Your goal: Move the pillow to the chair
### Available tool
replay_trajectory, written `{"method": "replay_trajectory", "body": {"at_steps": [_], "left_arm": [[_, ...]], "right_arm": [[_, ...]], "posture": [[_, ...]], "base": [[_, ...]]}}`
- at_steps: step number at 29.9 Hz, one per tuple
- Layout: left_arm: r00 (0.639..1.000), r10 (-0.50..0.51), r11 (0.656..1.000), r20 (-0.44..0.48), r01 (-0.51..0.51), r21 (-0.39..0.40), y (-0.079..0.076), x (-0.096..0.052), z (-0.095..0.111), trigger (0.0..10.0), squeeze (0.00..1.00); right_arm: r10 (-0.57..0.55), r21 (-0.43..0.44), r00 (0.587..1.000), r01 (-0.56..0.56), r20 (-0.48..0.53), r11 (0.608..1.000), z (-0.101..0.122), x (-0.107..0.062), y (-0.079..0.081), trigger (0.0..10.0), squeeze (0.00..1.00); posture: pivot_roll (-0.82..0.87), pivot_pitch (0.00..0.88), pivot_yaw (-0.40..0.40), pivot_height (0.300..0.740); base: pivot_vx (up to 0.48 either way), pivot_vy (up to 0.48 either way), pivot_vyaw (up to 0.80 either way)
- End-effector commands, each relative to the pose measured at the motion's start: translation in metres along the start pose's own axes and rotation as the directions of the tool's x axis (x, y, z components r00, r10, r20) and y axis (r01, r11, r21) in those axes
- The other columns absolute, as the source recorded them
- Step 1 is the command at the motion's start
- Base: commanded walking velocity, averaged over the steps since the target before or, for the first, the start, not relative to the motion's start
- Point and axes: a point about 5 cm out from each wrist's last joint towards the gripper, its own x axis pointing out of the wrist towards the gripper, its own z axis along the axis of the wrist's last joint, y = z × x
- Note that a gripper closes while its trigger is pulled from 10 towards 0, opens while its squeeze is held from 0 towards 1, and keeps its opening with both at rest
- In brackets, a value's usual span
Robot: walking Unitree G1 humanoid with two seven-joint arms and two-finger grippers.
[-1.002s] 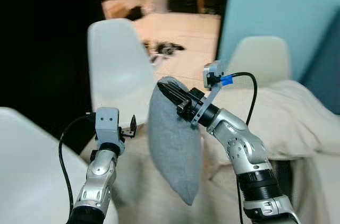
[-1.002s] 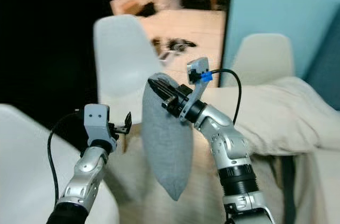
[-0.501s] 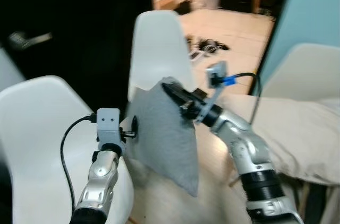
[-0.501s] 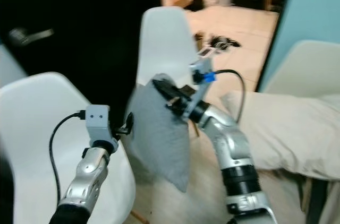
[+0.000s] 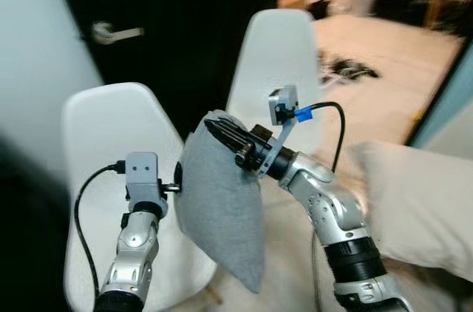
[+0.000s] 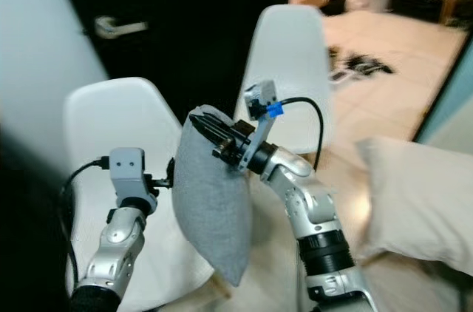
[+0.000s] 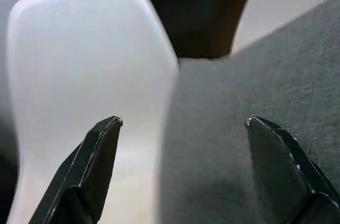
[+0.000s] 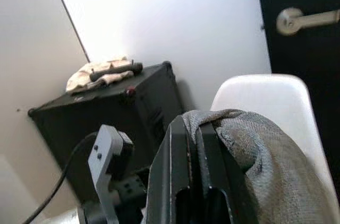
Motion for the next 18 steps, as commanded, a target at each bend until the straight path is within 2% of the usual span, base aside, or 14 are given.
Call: {"method": "replay_trajectory", "body": {"at_steps": [1, 18], "left_arm": [[1.000, -0.005, 1.000, -0.006, 0.005, 0.005, -0.002, 0.000, 0.000, 10.0, 0.00], [0.999, -0.002, 0.999, 0.048, 0.000, 0.033, -0.004, 0.004, 0.014, 10.0, 0.00]], "right_arm": [[0.095, -0.021, 0.991, -0.094, 0.091, 0.995, 0.018, 0.008, 0.014, 0.0, 0.00], [0.134, -0.017, 0.986, -0.133, 0.096, 0.991, 0.018, 0.009, 0.019, 0.0, 0.00]], "posture": [[-0.17, 0.086, 0.016, 0.739], [-0.17, 0.088, 0.018, 0.739]], "base": [[0.000, 0.000, 0.80], [0.000, 0.000, 0.80]]}}
